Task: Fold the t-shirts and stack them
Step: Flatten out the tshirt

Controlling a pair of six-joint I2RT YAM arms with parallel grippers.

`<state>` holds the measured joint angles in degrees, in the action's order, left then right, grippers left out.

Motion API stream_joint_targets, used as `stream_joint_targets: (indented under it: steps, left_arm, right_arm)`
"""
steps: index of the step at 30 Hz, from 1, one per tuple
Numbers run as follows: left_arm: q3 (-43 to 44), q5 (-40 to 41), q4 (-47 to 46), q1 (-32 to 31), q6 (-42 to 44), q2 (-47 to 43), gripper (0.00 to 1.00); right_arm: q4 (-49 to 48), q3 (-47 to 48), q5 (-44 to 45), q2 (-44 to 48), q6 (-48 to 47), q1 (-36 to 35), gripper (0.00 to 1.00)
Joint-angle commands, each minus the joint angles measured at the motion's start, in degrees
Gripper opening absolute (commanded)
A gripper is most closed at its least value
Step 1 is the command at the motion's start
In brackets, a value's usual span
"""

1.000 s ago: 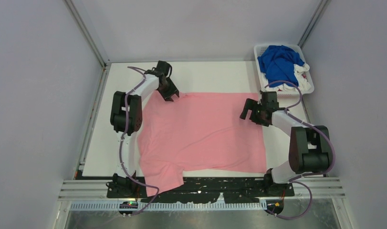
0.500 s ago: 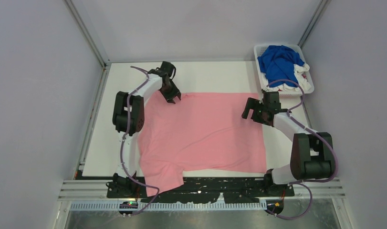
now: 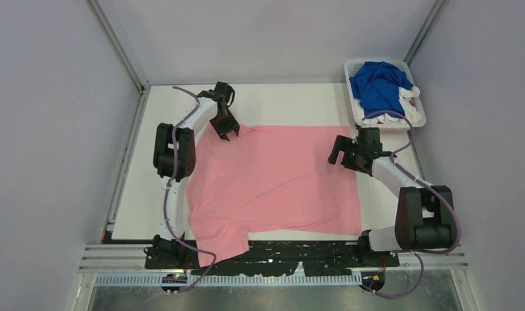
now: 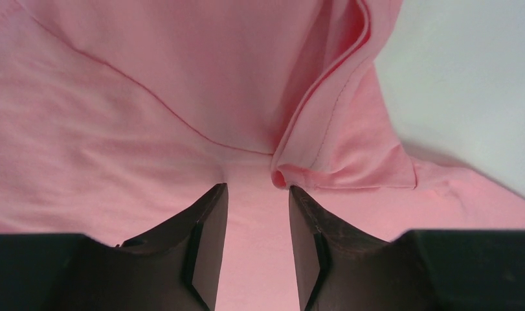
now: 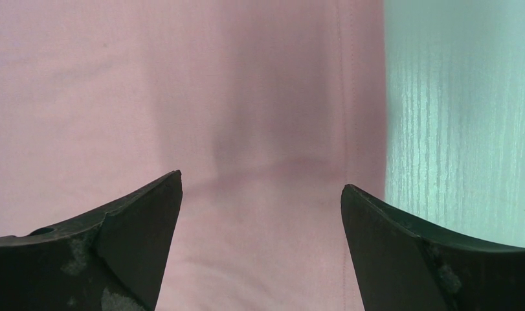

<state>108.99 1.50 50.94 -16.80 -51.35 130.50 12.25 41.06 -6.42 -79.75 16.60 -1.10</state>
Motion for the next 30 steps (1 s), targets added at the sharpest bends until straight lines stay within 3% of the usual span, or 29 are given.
stream_joint_targets:
  steps: [1, 11, 20, 27, 30]
  left_arm:
    - [3.24, 1.94, 0.59, 0.27, 1.92, 0.37, 0.44]
    - [4.16, 1.38, 0.03, 0.17, 4.67, 0.90, 0.47]
    - [9.27, -5.18, 1.58, 0.27, 11.18, 4.09, 0.38]
    - [11.18, -6.47, 3.58, 0.20, 12.07, 5.17, 0.38]
    - [12.57, -6.36, 4.66, 0.20, 11.96, 5.83, 0.30]
  right_arm:
    - [-1.29, 0.13, -0.18, 2.32, -0.97, 0.22, 1.00]
    - [-1.40, 0.05, 1.21, 3.60, -1.70, 0.23, 1.00]
    - [-1.40, 0.38, 1.29, 4.31, -2.48, 0.20, 1.00]
    - [-0.62, 0.45, 2.47, 5.83, -2.87, 0.22, 1.00]
    - [-0.51, 0.48, 2.72, 6.34, -3.03, 0.20, 1.00]
